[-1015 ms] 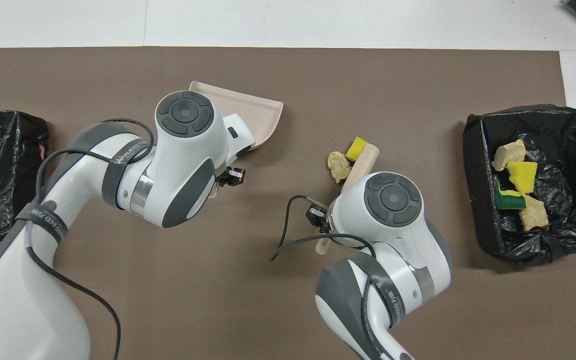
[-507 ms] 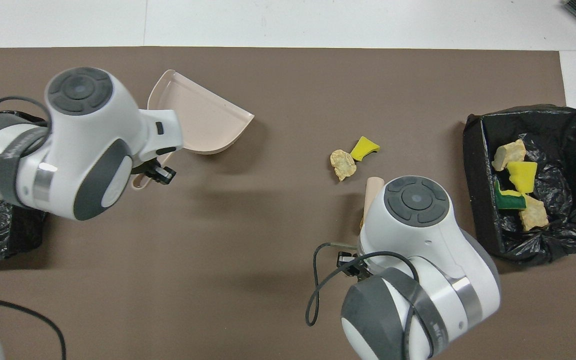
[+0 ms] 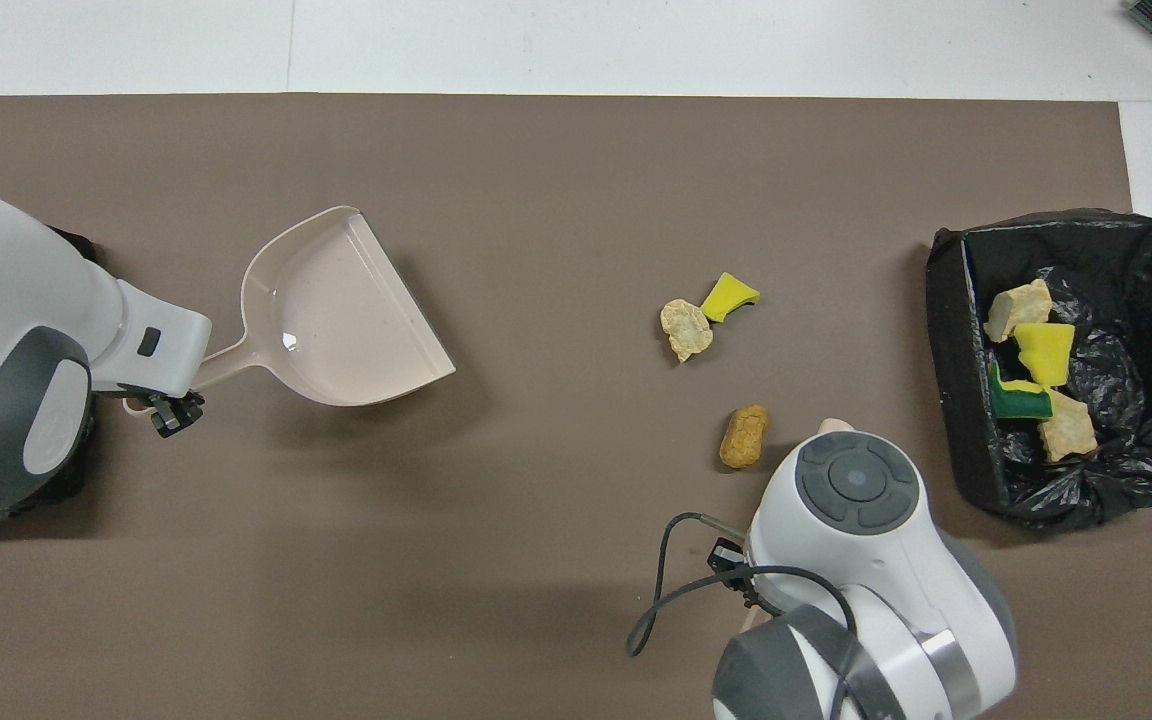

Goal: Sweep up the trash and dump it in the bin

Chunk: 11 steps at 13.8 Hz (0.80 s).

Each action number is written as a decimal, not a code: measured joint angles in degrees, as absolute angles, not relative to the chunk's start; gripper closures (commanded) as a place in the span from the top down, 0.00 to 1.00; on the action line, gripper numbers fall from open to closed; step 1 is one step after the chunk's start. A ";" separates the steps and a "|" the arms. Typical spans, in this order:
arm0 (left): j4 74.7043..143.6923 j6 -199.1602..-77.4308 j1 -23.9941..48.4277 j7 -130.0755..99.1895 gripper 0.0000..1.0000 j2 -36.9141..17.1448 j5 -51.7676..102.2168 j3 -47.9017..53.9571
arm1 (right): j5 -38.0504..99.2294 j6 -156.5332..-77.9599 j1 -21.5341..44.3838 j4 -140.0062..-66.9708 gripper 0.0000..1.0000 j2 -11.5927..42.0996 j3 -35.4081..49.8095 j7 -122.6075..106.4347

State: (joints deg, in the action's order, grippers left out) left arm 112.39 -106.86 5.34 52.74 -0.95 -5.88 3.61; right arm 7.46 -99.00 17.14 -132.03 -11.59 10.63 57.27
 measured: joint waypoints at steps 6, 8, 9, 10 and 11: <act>116.91 -108.03 5.26 66.66 0.00 0.90 -5.88 4.05 | 10.34 -114.34 19.41 -136.00 0.00 -9.89 10.80 61.89; 119.90 -108.21 5.50 67.49 0.00 1.97 -5.88 4.32 | 10.37 -118.26 19.41 -134.82 0.00 -6.15 10.81 61.17; 121.52 -108.75 5.94 67.55 0.00 2.42 -5.88 4.54 | 10.37 -119.72 19.41 -133.48 0.00 -4.24 10.80 60.31; 123.27 -110.12 6.65 67.52 0.00 2.82 -5.88 4.74 | 10.38 -120.78 19.40 -131.80 0.00 -2.46 10.80 59.81; 125.06 -112.01 7.53 67.18 0.00 3.17 -5.88 4.85 | 10.38 -121.38 19.46 -129.96 0.00 -0.81 10.82 59.40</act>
State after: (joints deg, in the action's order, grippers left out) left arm 125.06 -112.01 7.53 67.18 3.17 -5.88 4.85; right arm 10.38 -121.38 19.46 -129.96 -0.81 10.82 59.40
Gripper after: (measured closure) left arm 0.670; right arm 0.736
